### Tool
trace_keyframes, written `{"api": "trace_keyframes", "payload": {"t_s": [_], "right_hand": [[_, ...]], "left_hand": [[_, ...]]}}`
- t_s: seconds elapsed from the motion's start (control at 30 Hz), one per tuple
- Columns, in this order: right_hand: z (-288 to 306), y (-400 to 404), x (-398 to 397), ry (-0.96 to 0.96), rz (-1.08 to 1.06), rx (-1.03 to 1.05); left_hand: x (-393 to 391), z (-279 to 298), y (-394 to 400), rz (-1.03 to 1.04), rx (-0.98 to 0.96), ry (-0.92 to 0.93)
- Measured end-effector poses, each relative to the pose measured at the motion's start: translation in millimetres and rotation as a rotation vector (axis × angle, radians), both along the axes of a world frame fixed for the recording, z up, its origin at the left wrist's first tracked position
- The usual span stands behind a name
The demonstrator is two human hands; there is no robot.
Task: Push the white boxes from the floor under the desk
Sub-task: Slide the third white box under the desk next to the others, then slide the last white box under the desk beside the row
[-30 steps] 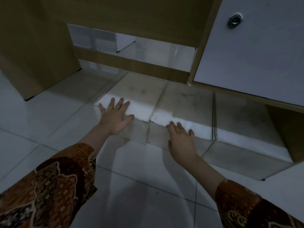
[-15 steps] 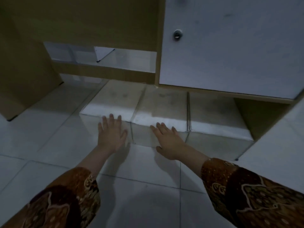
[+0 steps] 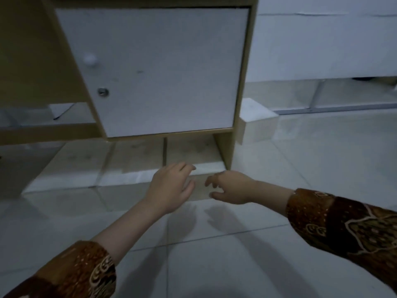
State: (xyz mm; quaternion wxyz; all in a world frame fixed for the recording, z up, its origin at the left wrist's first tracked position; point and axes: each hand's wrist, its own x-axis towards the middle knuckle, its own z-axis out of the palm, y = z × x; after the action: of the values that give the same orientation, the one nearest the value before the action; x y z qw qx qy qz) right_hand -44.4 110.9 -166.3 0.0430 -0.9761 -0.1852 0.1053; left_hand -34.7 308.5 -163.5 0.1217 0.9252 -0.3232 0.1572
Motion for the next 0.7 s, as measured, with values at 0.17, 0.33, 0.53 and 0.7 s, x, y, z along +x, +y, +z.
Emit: {"api": "trace_keyframes", "payload": {"t_s": [0.17, 0.33, 0.53, 0.7], "right_hand": [[15.6, -113.6, 8.3, 0.078, -0.123, -0.077], [7.7, -199.2, 45.5, 0.038, -0.314, 0.003], [-22.0, -272.2, 105.4, -0.038, -0.439, 0.176], [-20.3, -321.3, 137.2, -0.037, -0.386, 0.170]], "left_hand": [[-5.6, 2.4, -101.4, -0.116, -0.045, 0.036], [14.6, -7.5, -192.7, -0.090, -0.113, 0.121], [83.0, -24.2, -280.1, 0.032, -0.095, 0.236], [140.6, -27.1, -330.6, 0.162, -0.071, 0.298]]}}
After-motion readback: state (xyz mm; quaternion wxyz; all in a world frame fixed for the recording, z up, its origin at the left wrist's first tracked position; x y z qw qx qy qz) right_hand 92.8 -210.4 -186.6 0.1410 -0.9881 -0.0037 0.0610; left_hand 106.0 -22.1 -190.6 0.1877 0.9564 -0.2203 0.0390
